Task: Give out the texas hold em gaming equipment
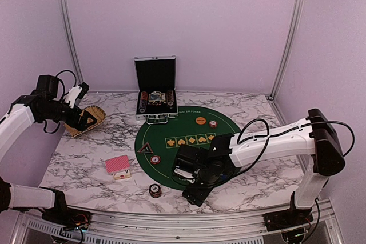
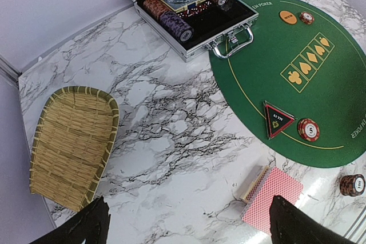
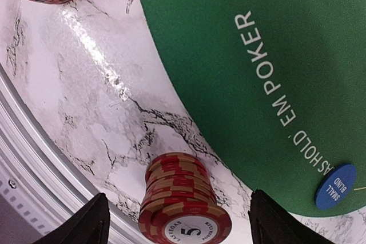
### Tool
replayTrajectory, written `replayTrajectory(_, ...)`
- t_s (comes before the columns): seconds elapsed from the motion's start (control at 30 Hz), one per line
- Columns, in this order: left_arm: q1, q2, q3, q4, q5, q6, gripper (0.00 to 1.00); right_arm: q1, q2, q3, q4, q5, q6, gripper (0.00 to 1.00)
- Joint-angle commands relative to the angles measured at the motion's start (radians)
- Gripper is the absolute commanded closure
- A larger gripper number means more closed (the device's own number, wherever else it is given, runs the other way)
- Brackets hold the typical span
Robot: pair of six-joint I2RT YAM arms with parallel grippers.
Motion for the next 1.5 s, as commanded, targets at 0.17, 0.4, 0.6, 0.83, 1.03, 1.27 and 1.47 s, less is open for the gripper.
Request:
replayTrajectory(0.17, 0.005, -0.016, 0.005, -0.026, 0.010, 0.005, 0.01, -0.014, 0.010, 0.000, 0.038, -0.013, -0.006, 0.25)
replayTrajectory(0.4, 0.005, -0.015, 0.008, -0.026, 0.009, 0.006, 0.01, -0.016, 0.003, -0.019, 0.043, -0.015, -0.003, 0.30)
replayTrajectory(0.6, 0.005, -0.014, 0.007, -0.025, 0.013, 0.005, 0.01, -0.020, -0.001, -0.024, 0.046, -0.015, -0.002, 0.34)
replayTrajectory(0.83, 0.005, -0.016, 0.005, -0.025, 0.008, 0.006, 0.01, -0.020, -0.006, -0.009, 0.033, -0.015, -0.007, 0.39)
replayTrajectory(1.03, 0.005, -0.017, 0.001, -0.026, 0.010, 0.005, 0.01, -0.020, -0.012, 0.000, 0.024, -0.015, -0.007, 0.42)
replayTrajectory(1.27, 0.005, -0.016, 0.001, -0.026, 0.012, 0.006, 0.01, -0.021, -0.012, 0.011, 0.015, -0.015, -0.006, 0.43)
replayTrajectory(1.47, 0.005, -0.016, -0.002, -0.025, 0.010, 0.008, 0.01, -0.020, -0.016, 0.019, 0.008, -0.015, -0.002, 0.46)
